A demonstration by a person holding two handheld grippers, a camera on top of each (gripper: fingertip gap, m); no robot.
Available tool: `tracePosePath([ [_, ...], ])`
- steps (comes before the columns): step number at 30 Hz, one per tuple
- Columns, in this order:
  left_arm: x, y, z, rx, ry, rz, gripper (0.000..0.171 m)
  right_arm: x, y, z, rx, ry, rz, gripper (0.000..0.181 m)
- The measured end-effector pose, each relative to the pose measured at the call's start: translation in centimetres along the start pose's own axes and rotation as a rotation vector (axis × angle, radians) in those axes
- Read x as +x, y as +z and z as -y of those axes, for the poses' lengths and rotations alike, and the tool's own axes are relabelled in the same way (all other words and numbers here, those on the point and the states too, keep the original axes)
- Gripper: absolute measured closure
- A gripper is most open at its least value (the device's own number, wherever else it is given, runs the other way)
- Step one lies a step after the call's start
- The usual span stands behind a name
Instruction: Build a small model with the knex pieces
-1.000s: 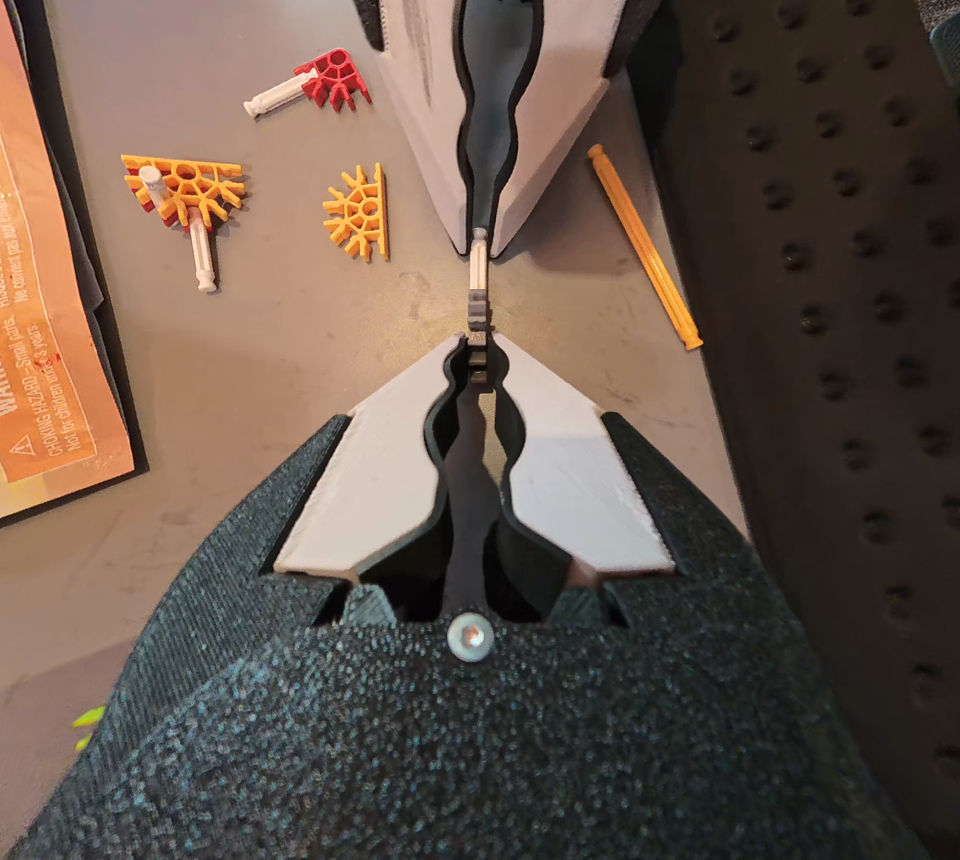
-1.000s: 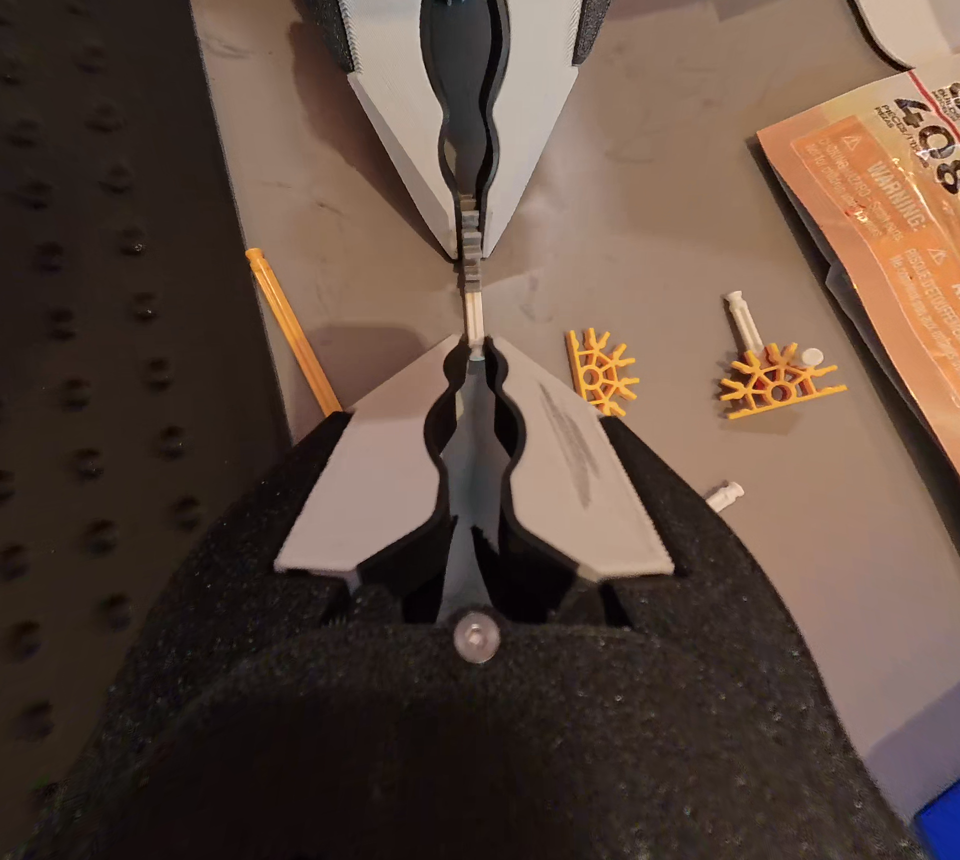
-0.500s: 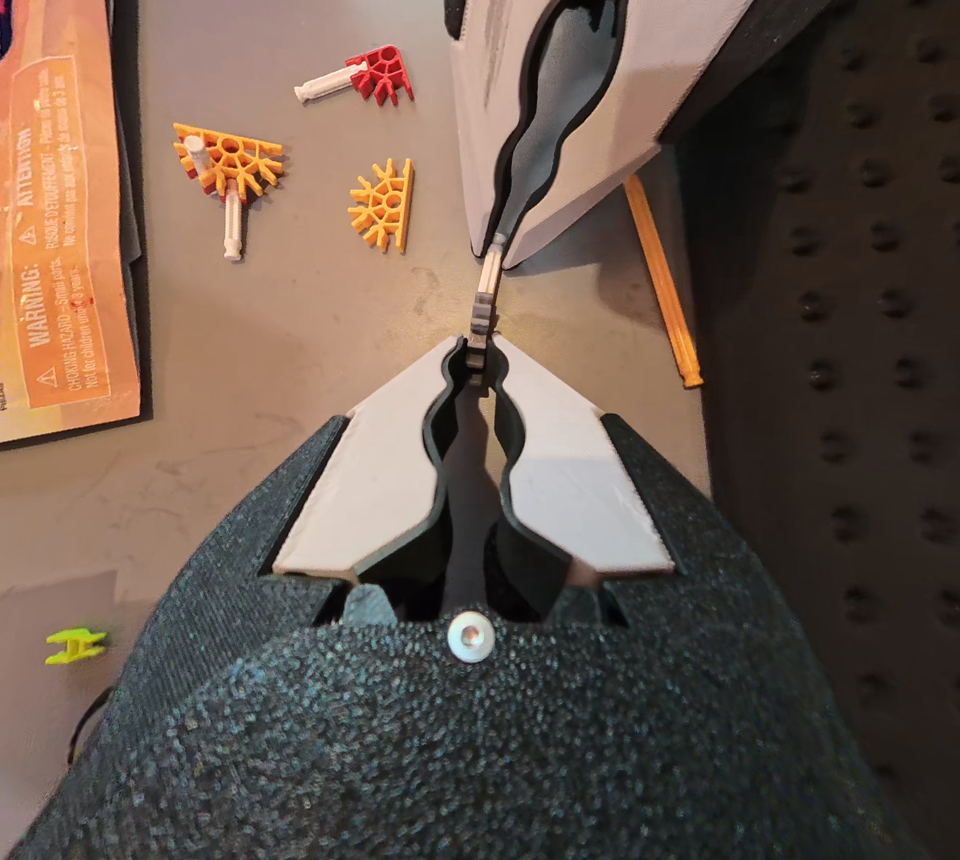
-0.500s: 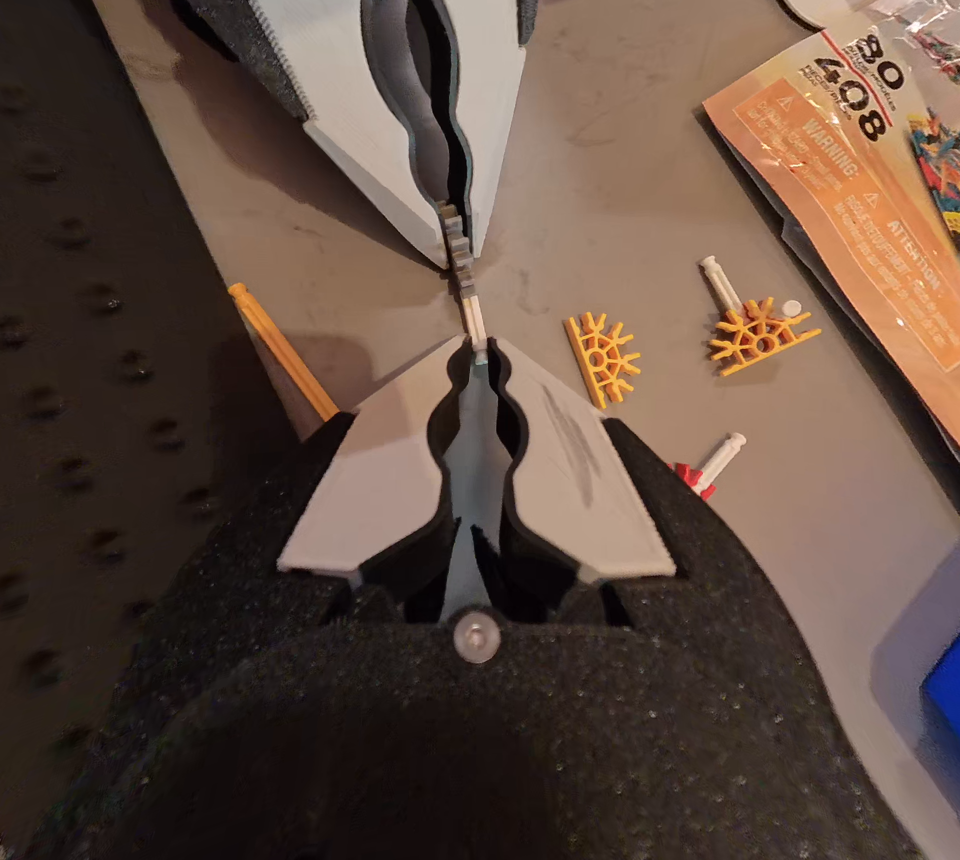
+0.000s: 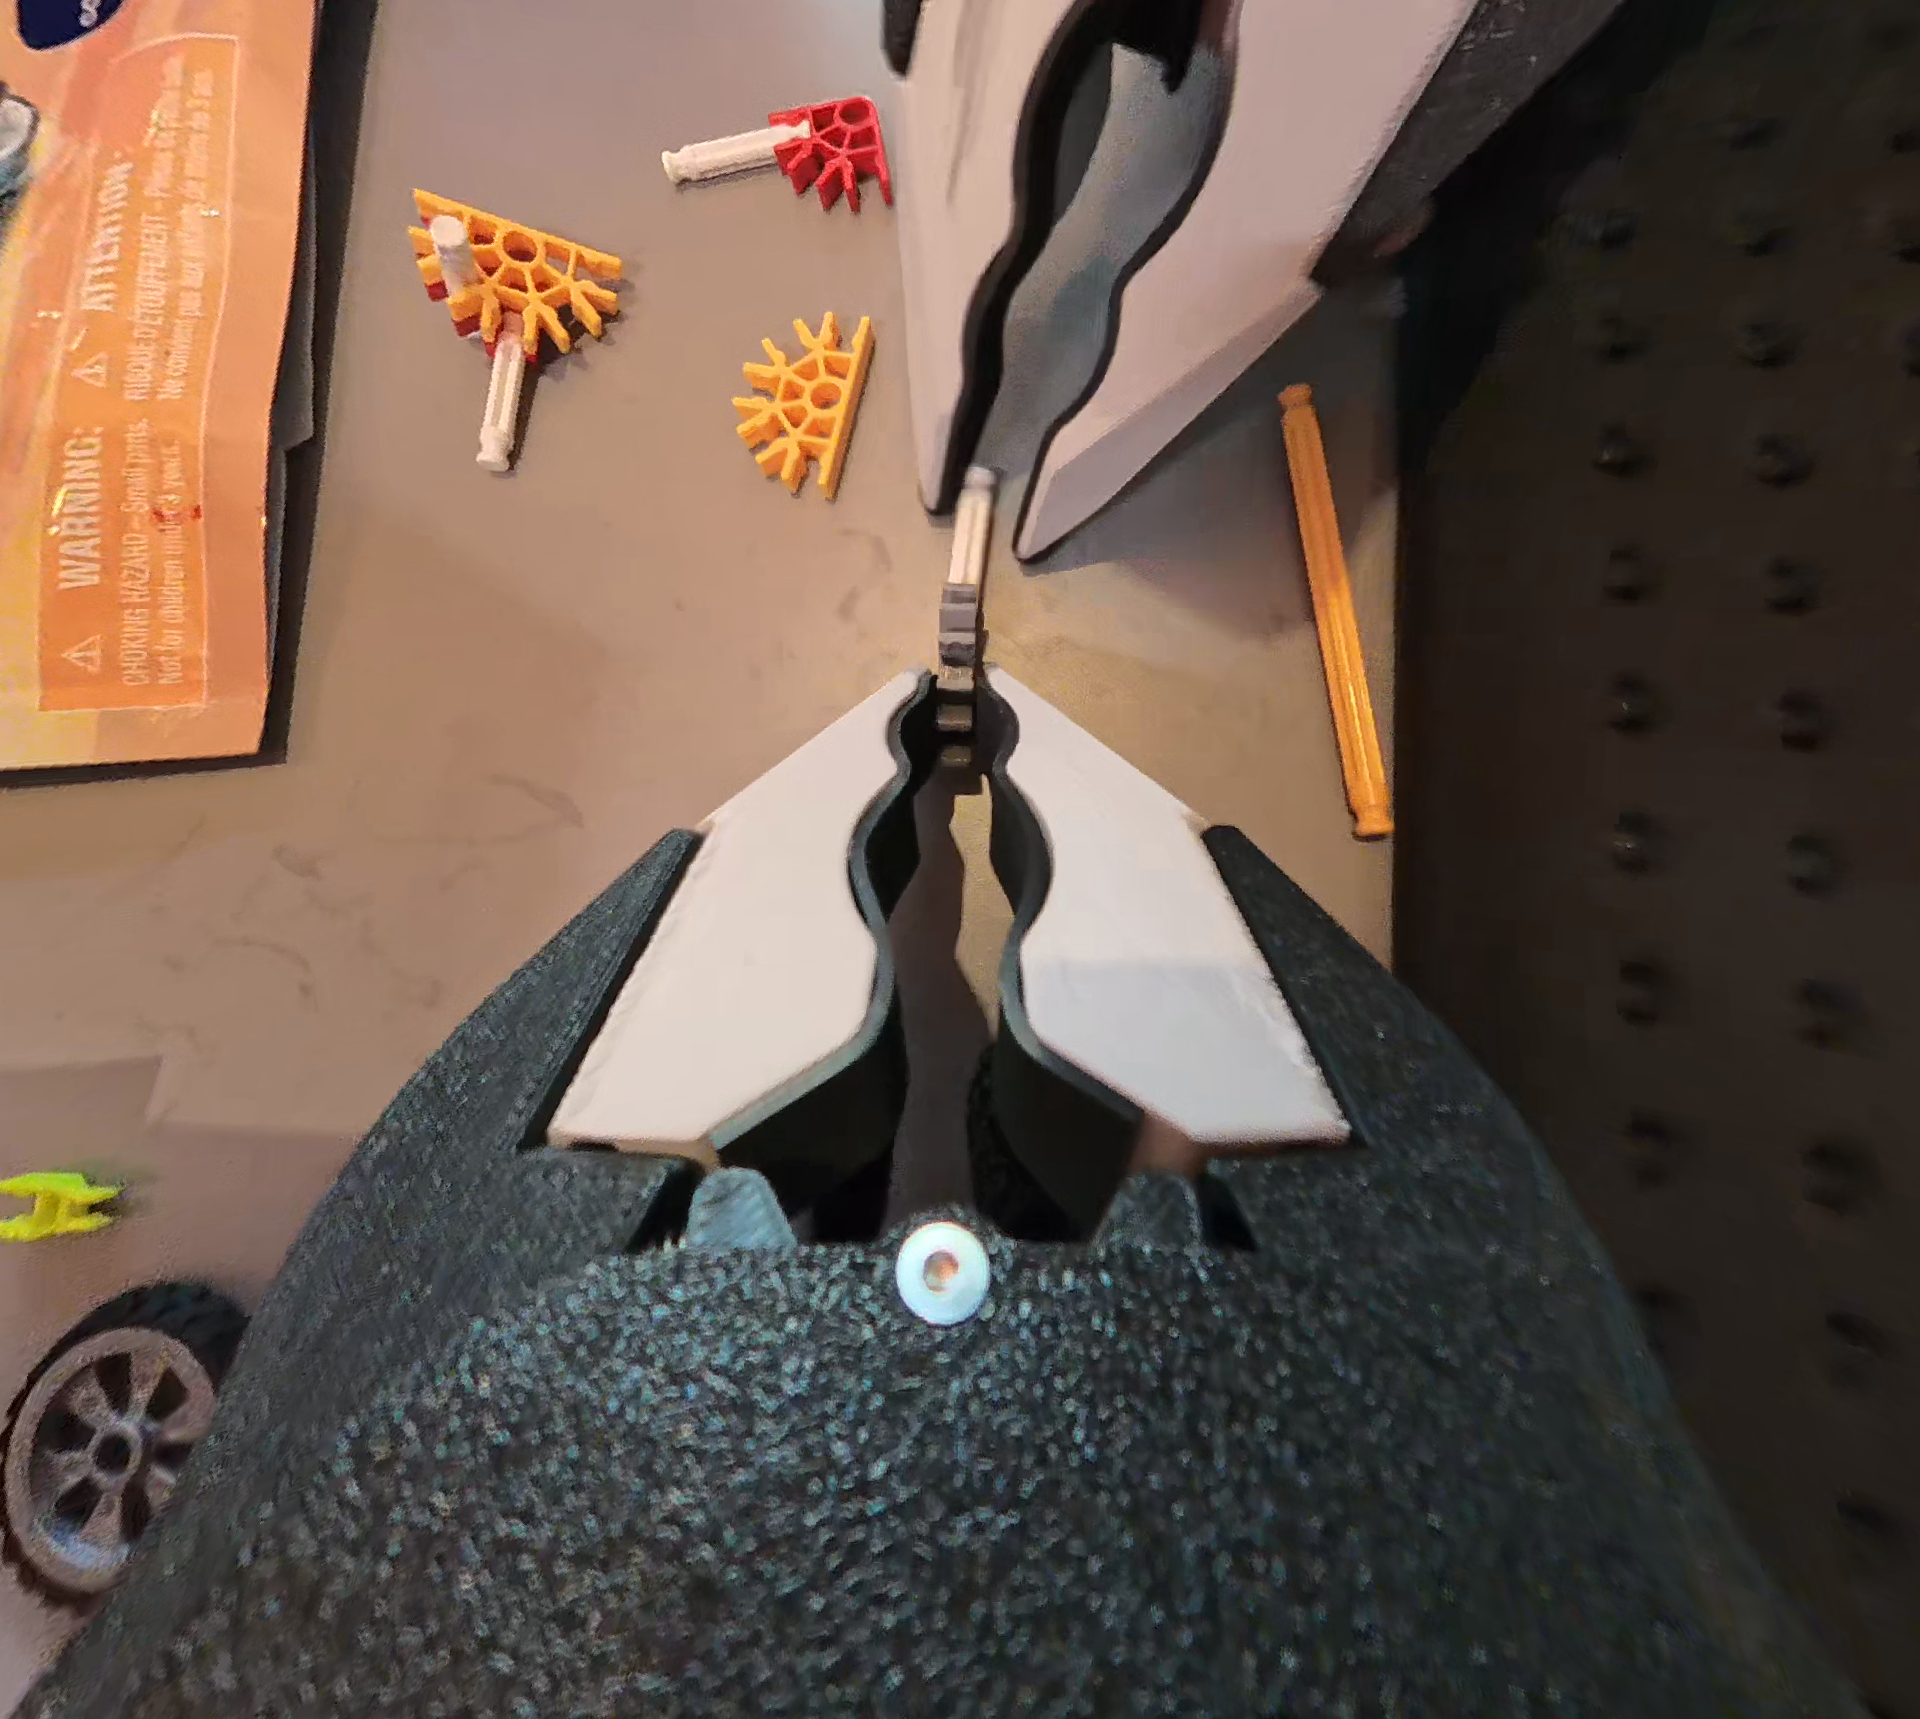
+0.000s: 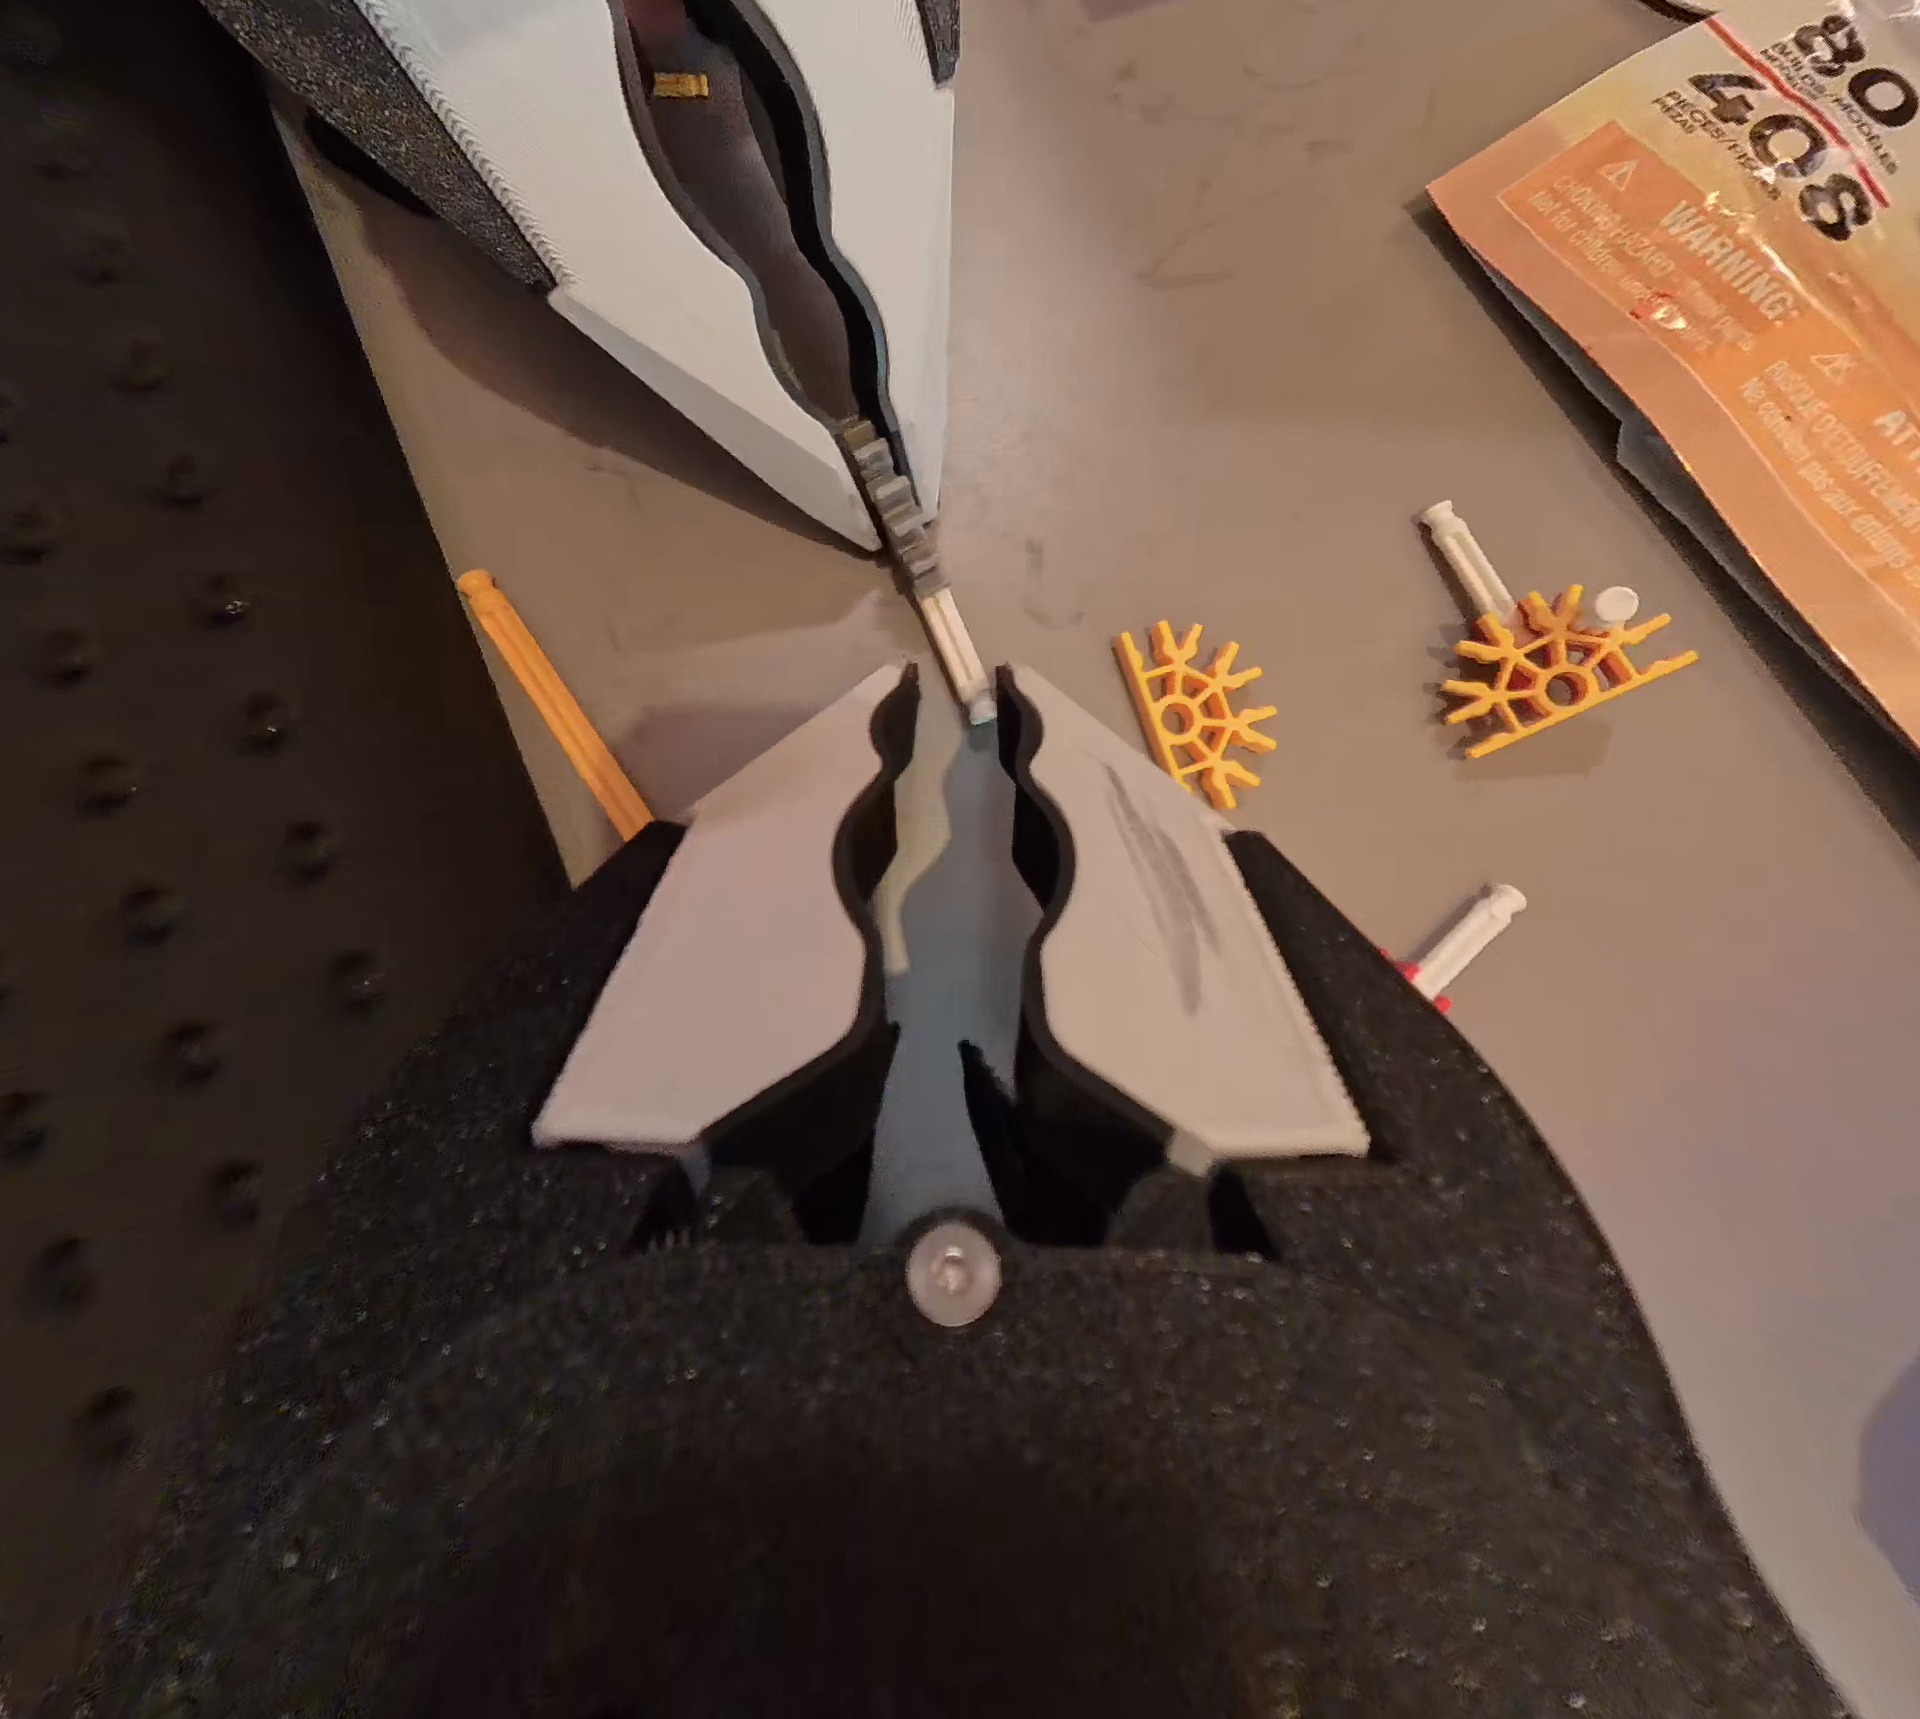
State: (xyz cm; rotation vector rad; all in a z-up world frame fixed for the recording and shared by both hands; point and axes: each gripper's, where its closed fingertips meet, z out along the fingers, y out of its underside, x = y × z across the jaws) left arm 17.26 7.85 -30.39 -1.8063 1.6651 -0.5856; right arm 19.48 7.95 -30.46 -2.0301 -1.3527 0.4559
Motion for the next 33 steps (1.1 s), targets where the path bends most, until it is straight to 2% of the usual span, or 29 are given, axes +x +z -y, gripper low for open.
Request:
tracePosePath([
  [4, 0.0, 0.2, 0.2, 0.015, 0.024, -0.017, 0.167, 0.2, 0.2, 0.1, 0.028, -0.016, 0.064, 0.166],
  [5, 0.0, 0.2, 0.2, 0.015, 0.017, -0.023, 0.167, 0.4, 0.2, 0.2, 0.029, -0.012, 0.058, 0.173],
  [8, -0.1, 0.3, 0.3, 0.017, -0.016, -0.015, 0.168, 0.5, 0.3, 0.2, 0.035, 0.035, 0.06, 0.175],
  [22, -0.5, 0.9, 0.9, -0.005, -0.17, 0.242, 0.167, 0.3, 0.3, 0.4, 0.037, 0.006, -0.142, 0.179],
  [26, -0.7, 1.1, 1.1, 0.0, -0.172, 0.225, 0.167, 0.4, 0.4, 0.5, 0.035, -0.006, -0.177, 0.178],
  [33, -0.8, 1.0, 1.0, 0.008, -0.072, 0.154, 0.167, 0.2, 0.2, 0.3, 0.043, -0.044, -0.144, 0.175],
])
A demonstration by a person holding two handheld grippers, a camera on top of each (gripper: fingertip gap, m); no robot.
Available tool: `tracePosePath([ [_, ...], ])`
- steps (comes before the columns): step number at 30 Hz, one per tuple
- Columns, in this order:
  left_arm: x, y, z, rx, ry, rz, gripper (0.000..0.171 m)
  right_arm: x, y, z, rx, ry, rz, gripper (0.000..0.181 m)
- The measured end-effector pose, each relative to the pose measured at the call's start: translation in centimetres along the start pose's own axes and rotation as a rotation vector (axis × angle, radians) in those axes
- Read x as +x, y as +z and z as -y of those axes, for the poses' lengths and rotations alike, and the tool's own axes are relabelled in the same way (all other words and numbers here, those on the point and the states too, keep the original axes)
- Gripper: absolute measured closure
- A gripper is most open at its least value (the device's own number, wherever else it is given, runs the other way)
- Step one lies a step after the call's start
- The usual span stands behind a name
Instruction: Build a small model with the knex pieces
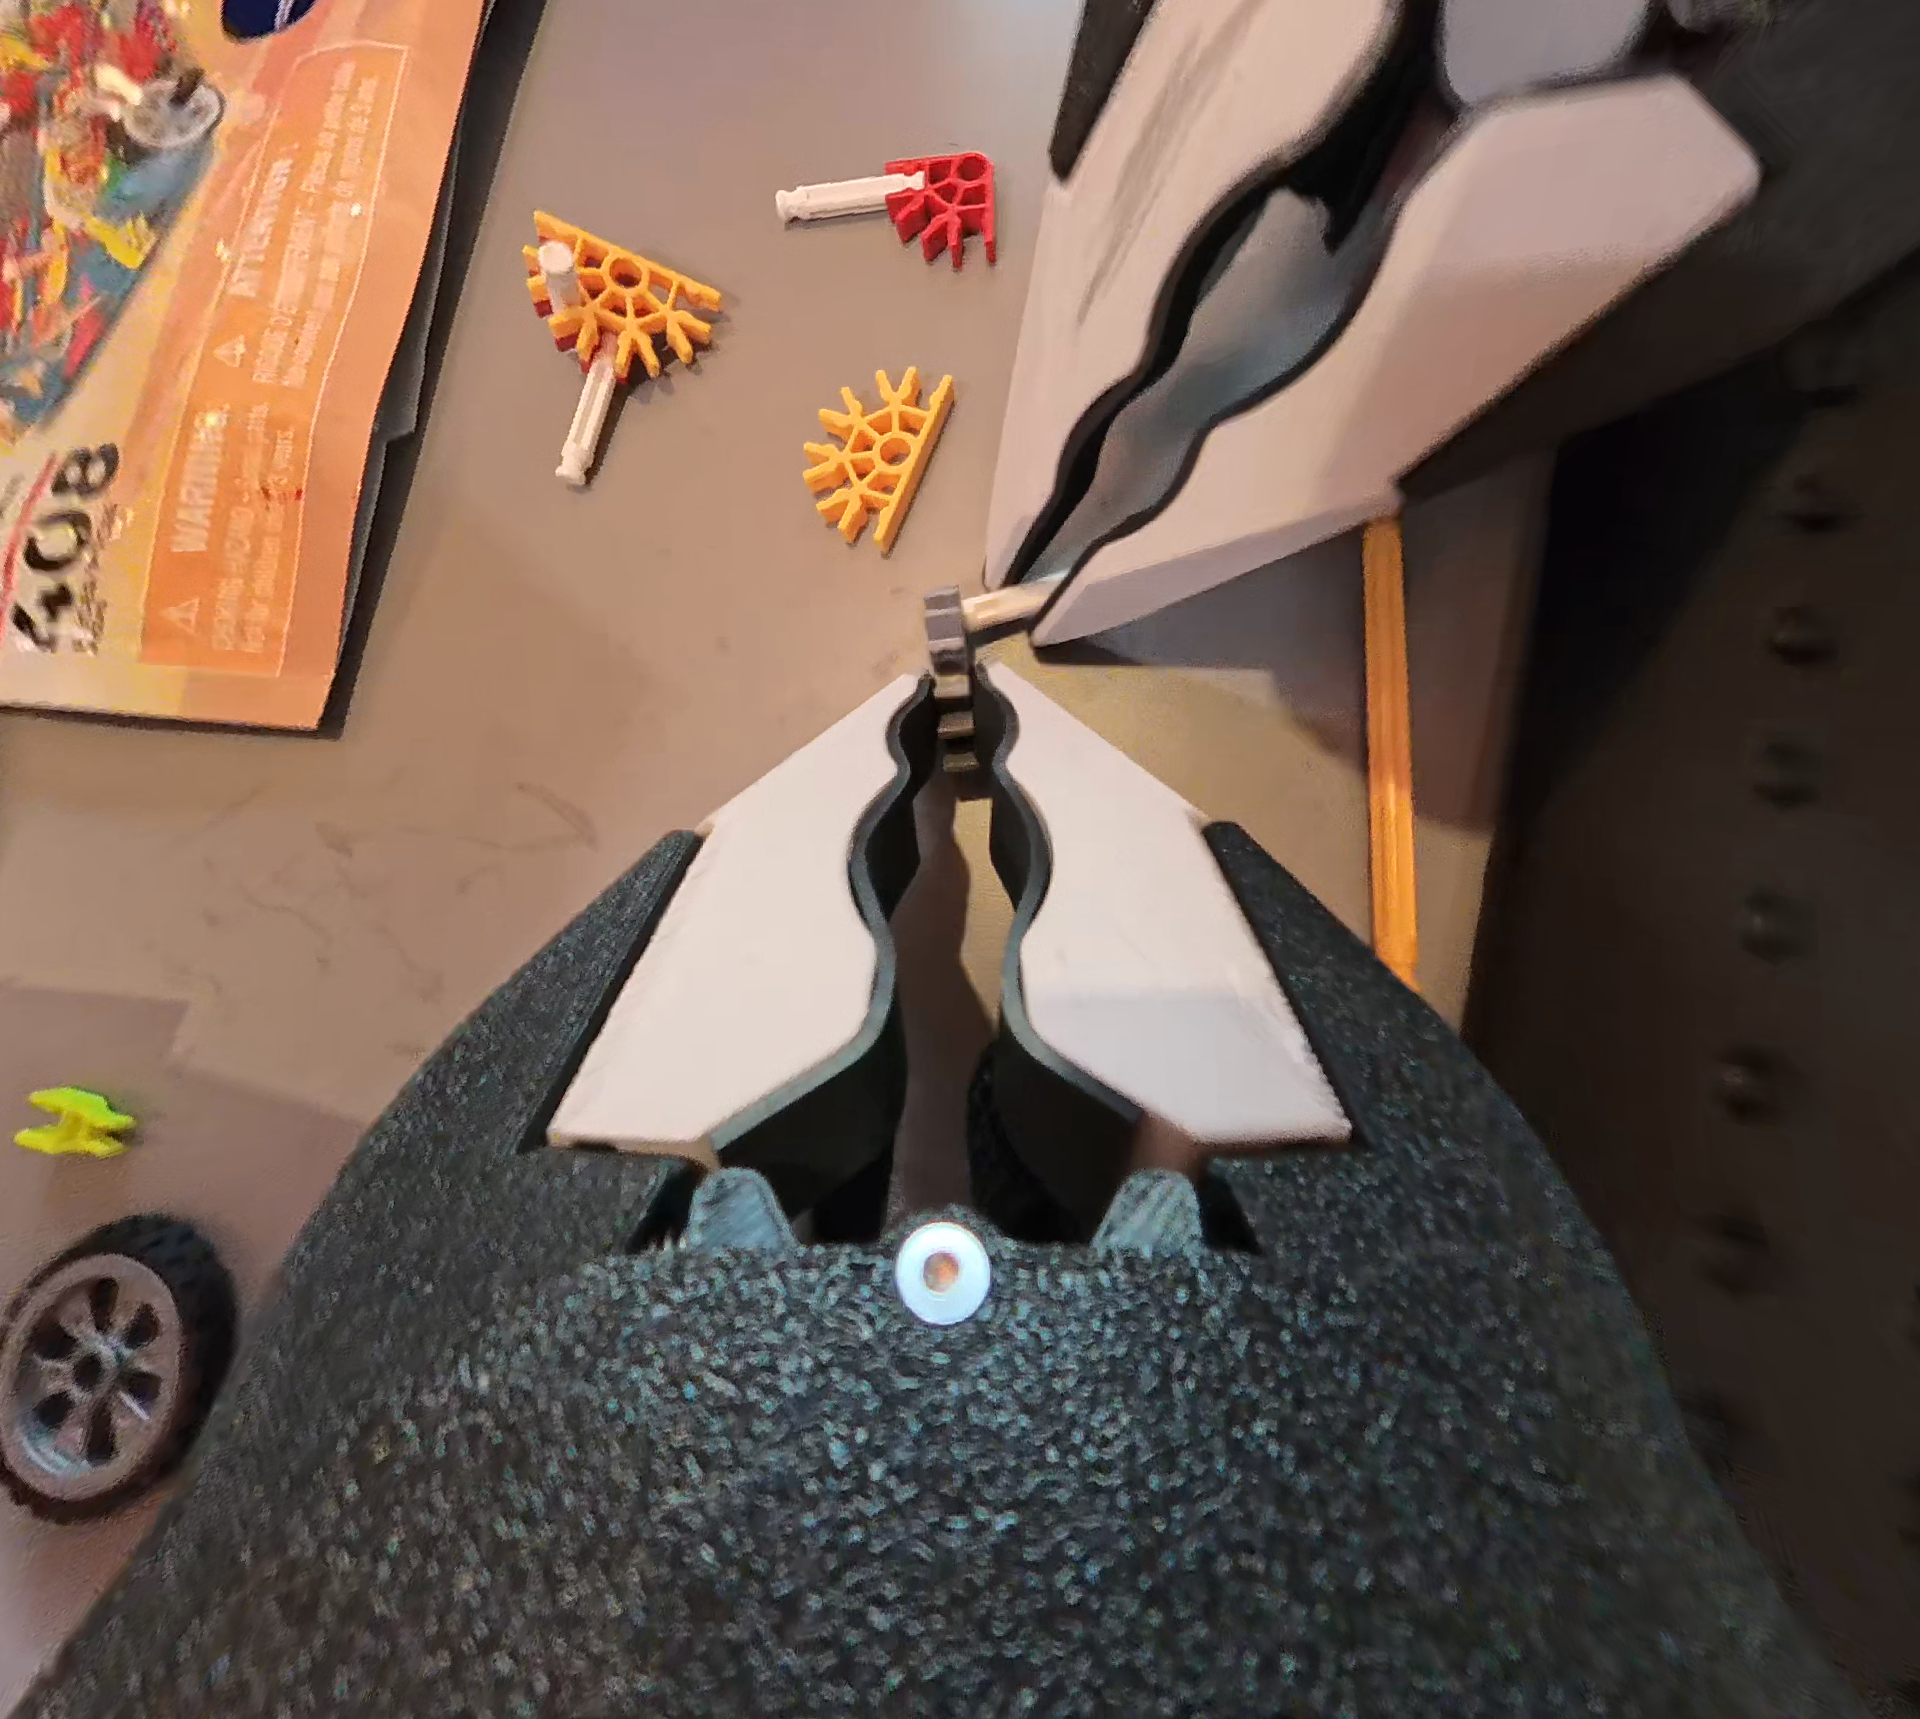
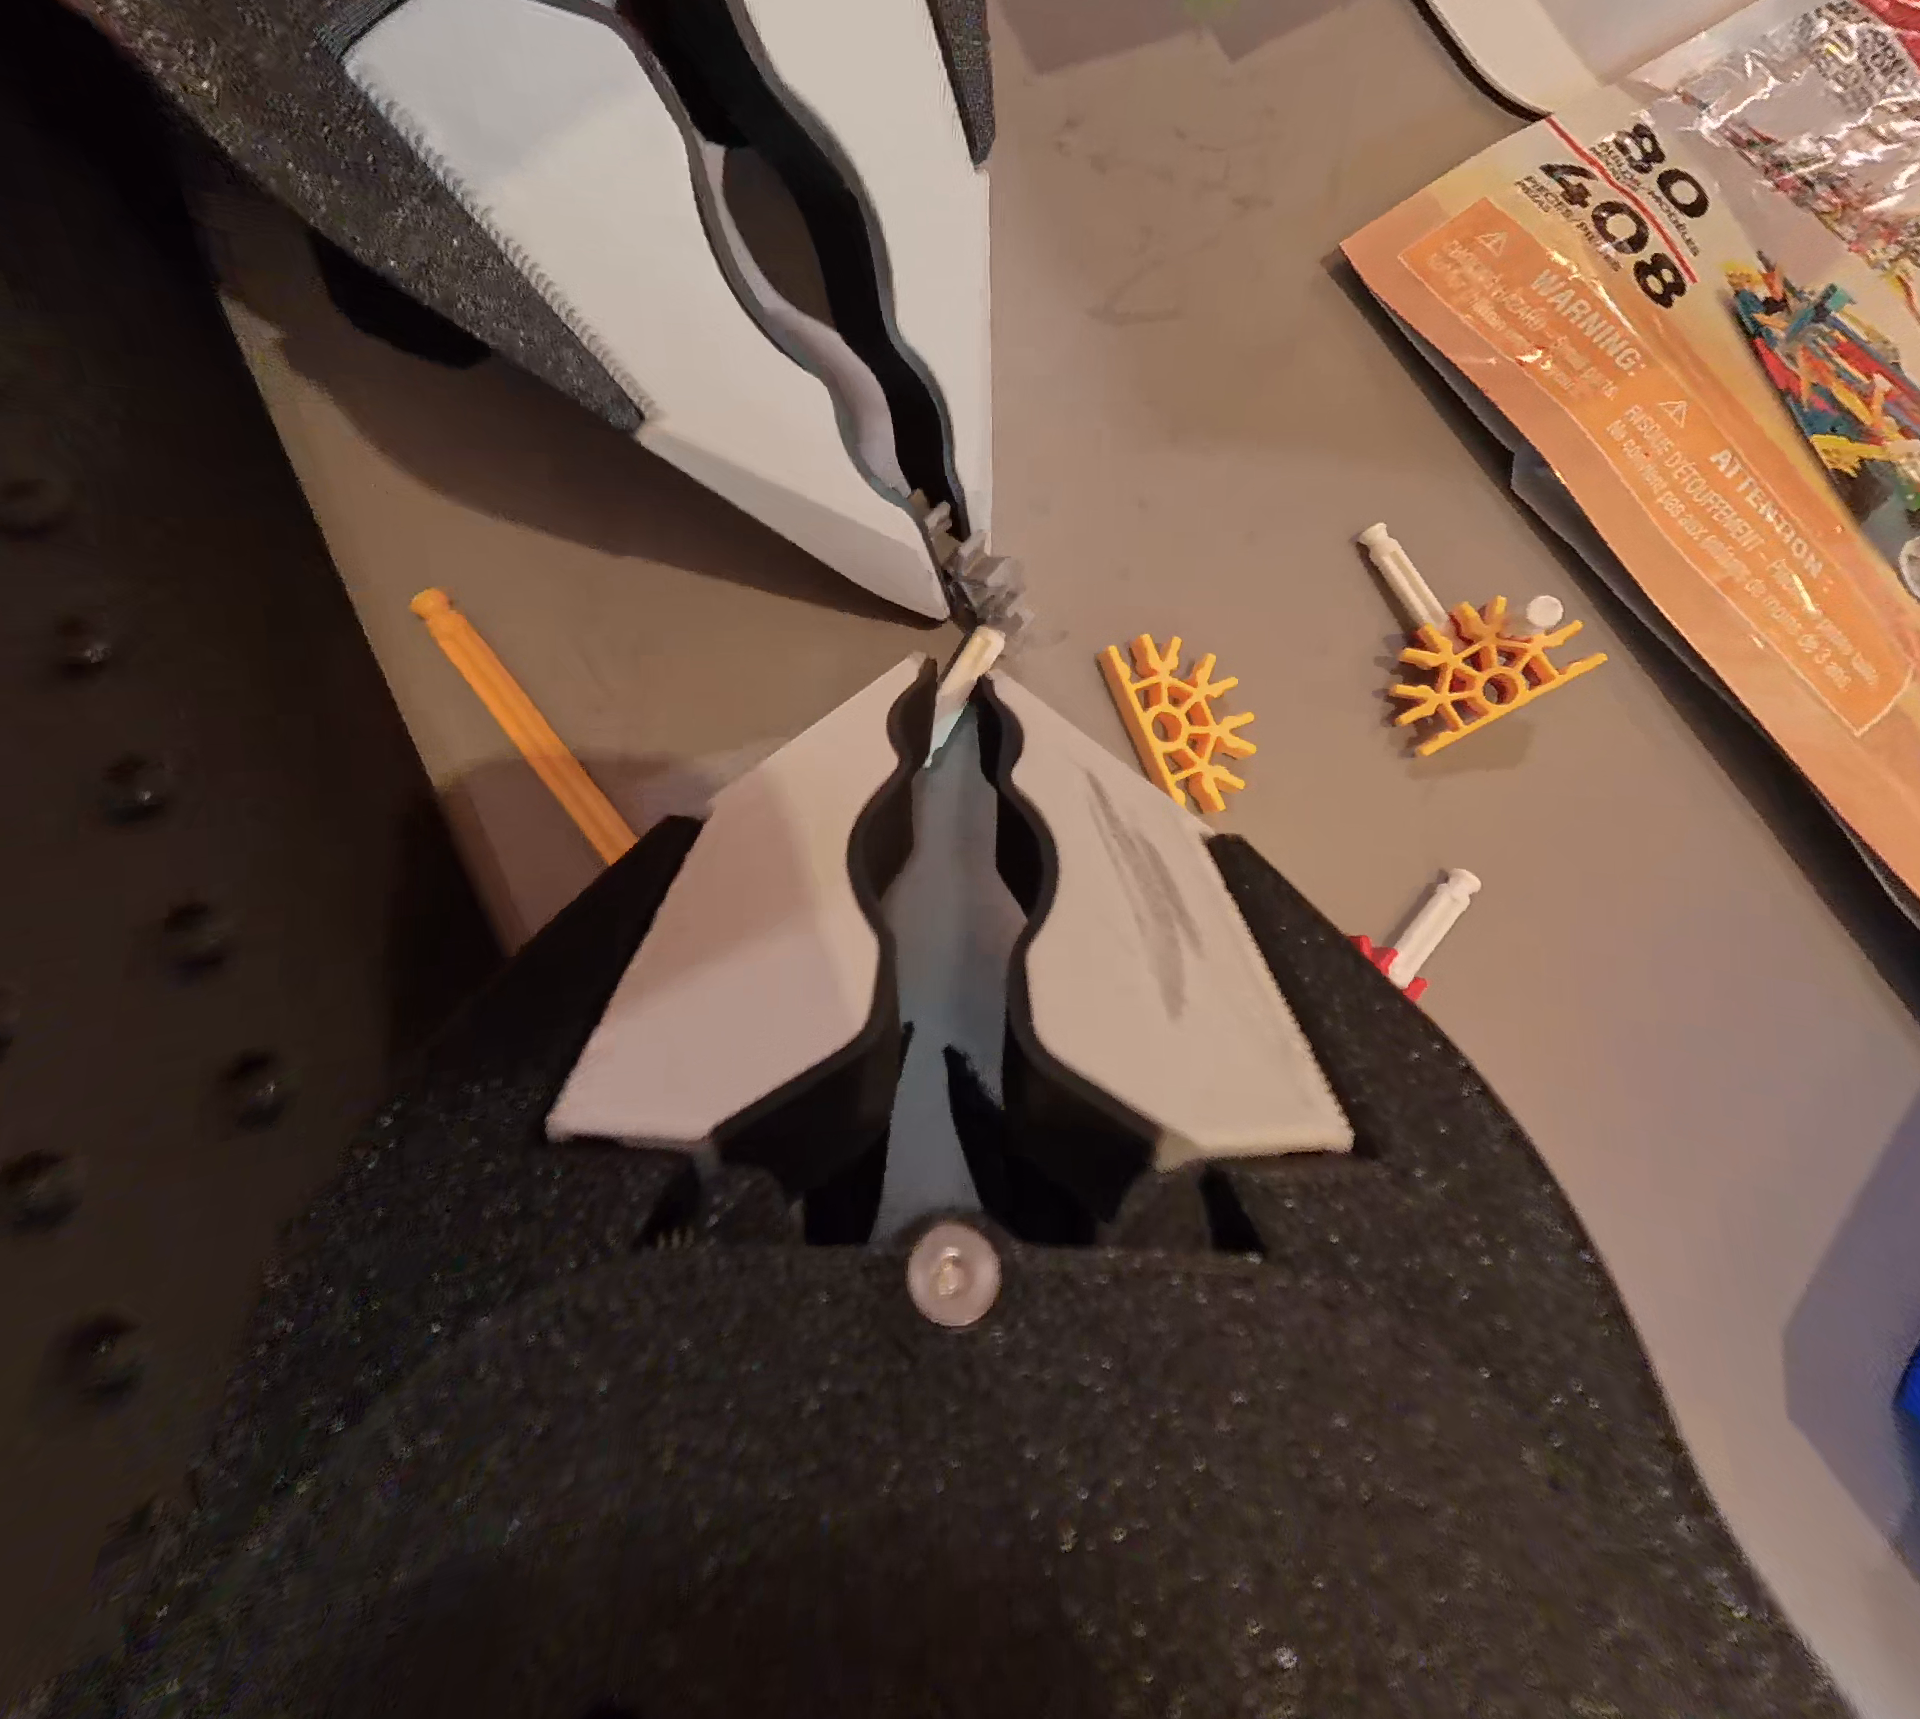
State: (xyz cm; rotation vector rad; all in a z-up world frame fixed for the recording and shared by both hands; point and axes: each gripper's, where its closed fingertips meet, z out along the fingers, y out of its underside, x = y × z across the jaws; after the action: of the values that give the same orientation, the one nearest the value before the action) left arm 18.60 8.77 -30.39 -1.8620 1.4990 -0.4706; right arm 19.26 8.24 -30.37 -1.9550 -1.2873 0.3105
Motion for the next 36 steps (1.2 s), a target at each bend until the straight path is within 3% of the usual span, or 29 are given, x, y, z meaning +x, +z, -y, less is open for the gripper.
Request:
tracePosePath([
  [2, 0.0, 0.0, 0.0, 0.005, 0.037, -0.029, 0.167, -0.1, -0.4, -0.1, 0.006, 0.007, 0.039, 0.166],
  [10, 0.1, 0.1, 0.1, 0.011, 0.044, -0.076, 0.167, -0.5, -0.4, -0.4, -0.032, 0.009, 0.048, 0.172],
  [17, -0.1, 0.0, 0.0, 0.005, 0.047, 0.002, 0.166, 0.5, -0.1, -0.3, -0.035, 0.054, -0.032, 0.178],
  [23, -0.2, 0.2, 0.2, -0.02, 0.008, 0.079, 0.167, 0.7, 0.0, -0.2, -0.073, -0.023, -0.125, 0.18],
  [33, -1.0, 0.7, 0.5, -0.052, -0.149, 0.157, 0.168, 1.2, 0.4, 0.1, -0.078, 0.039, -0.163, 0.179],
  [36, -1.0, 0.6, 0.5, -0.059, -0.126, 0.154, 0.167, 1.2, 0.4, 0.1, -0.069, 0.056, -0.147, 0.179],
])
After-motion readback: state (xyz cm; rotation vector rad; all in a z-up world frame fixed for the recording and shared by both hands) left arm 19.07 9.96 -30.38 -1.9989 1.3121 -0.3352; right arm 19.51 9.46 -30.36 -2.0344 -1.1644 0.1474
